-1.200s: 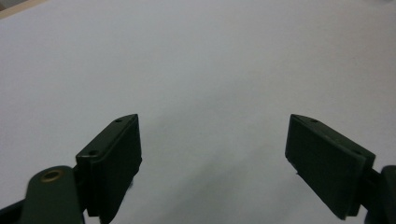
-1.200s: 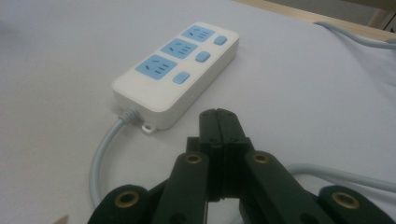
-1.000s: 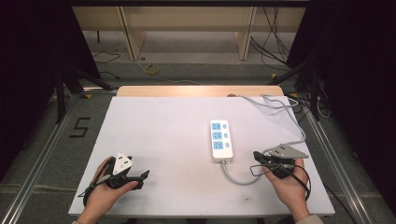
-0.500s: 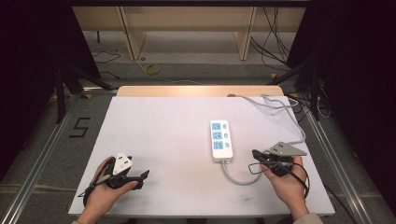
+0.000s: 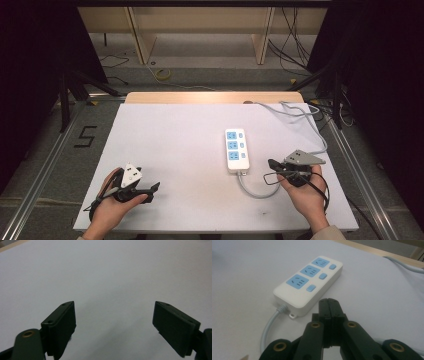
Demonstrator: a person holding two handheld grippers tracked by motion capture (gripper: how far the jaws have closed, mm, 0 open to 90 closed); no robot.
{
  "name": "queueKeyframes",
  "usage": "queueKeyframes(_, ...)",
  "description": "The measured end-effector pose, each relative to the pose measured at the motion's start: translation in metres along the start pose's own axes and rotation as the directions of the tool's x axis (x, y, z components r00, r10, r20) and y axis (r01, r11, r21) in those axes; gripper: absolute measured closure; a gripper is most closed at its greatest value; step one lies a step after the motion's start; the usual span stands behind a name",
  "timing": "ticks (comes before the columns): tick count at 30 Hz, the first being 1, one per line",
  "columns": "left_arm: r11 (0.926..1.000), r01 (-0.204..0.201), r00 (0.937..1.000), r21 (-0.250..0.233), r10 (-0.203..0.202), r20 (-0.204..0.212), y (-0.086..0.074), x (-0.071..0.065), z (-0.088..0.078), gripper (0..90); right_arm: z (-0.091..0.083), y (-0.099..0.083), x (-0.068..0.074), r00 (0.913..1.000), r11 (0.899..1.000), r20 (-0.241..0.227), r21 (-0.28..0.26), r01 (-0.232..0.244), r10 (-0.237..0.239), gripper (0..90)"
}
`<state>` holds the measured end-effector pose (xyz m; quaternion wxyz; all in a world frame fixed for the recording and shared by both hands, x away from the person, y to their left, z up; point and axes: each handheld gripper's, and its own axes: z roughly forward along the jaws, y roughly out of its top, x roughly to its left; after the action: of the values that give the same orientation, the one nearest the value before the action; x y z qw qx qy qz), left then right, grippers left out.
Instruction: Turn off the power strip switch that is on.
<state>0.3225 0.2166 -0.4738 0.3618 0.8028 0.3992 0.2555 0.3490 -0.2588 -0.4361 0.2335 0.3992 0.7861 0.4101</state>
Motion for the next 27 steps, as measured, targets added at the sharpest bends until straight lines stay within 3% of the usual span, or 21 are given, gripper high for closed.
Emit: queueKeyframes(27, 1.0, 0.001, 1.0, -0.005, -0.001, 0.001, 0.0, 0.0, 0.0, 18.8, 0.006, 0.012, 0.002, 0.9998, 1.0, -0.009, 0.016, 0.018, -0.018, 90.0)
